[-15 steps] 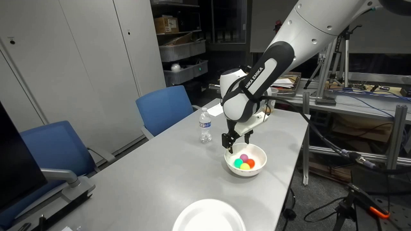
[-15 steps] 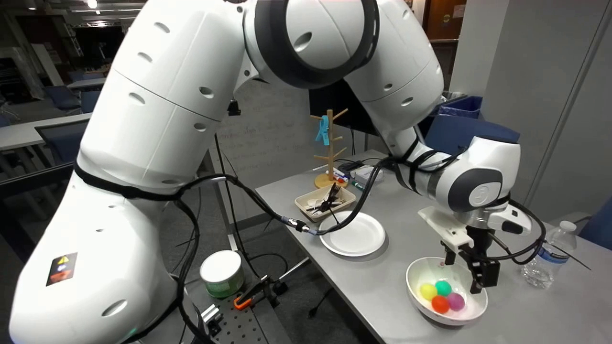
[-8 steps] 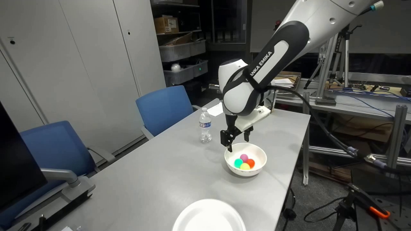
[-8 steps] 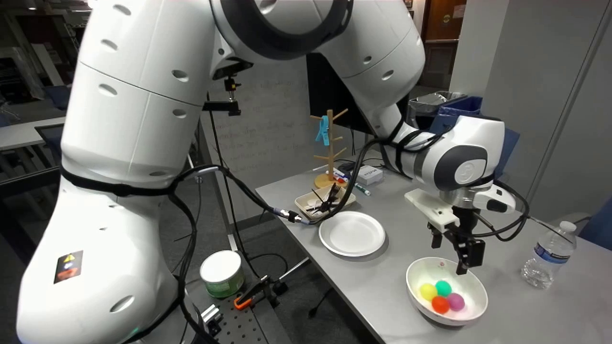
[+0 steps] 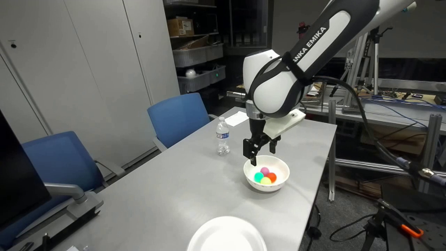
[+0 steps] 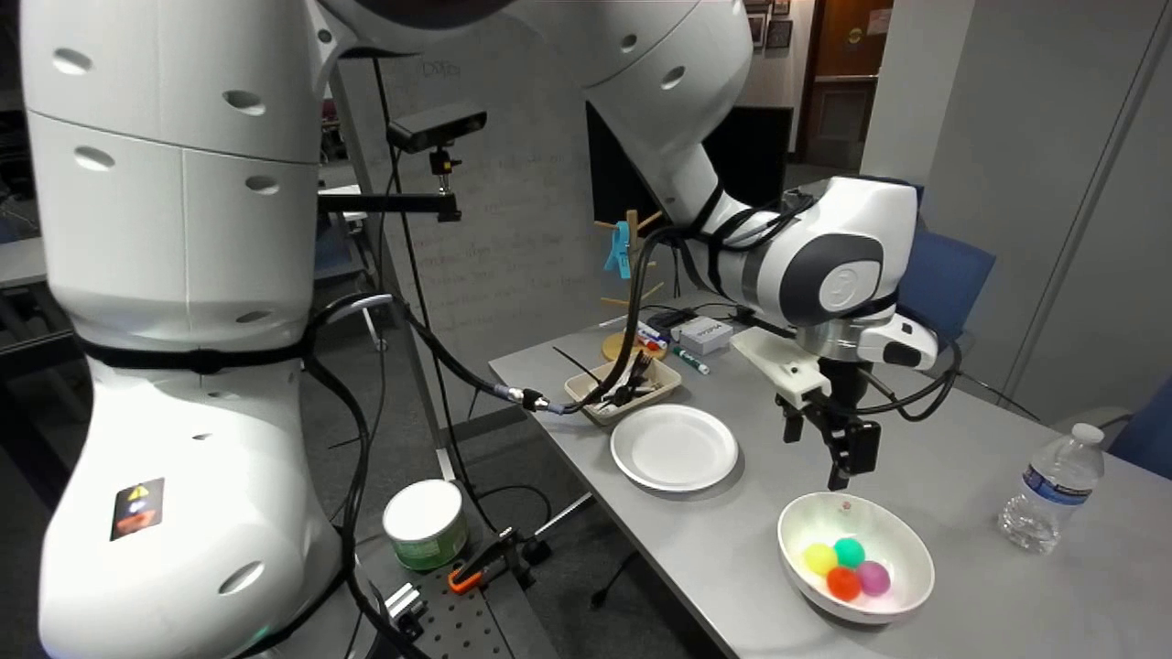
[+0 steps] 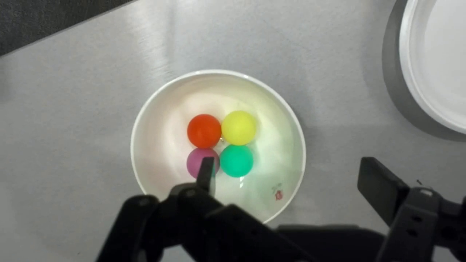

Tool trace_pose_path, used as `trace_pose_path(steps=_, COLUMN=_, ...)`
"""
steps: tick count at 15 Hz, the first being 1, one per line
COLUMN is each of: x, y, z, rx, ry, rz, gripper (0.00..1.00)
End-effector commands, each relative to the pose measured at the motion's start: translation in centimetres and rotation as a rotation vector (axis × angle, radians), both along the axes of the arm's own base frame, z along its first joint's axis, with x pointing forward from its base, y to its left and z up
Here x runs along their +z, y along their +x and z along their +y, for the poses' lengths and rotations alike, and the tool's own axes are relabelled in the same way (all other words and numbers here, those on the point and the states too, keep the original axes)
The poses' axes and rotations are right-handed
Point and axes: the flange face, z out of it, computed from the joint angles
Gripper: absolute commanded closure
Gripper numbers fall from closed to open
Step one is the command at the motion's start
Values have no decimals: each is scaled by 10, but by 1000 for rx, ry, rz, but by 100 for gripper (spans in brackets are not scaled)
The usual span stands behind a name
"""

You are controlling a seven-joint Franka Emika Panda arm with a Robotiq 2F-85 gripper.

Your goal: Pick up the purple ball from the plate and put it in the white bowl

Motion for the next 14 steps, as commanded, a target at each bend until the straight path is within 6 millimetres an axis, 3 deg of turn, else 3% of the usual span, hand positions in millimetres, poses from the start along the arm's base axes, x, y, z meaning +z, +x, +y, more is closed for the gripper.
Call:
trace_pose_path(steps=1, x=23, y=-29, z=15, rx=35, ry=12, rz=-29, gripper=0)
trace_pose_path(steps=10, x=48, y=-85, z=39, rx=82, ry=35, rz=-73, gripper=0)
trace_pose_path(steps=11, x=39, y=-64, z=33, rx=55, ry=30, rz=-37, gripper=0)
trace_pose_path(steps=14, x=43, y=-77, z=37, rx=63, ry=33, rz=-46, gripper=0)
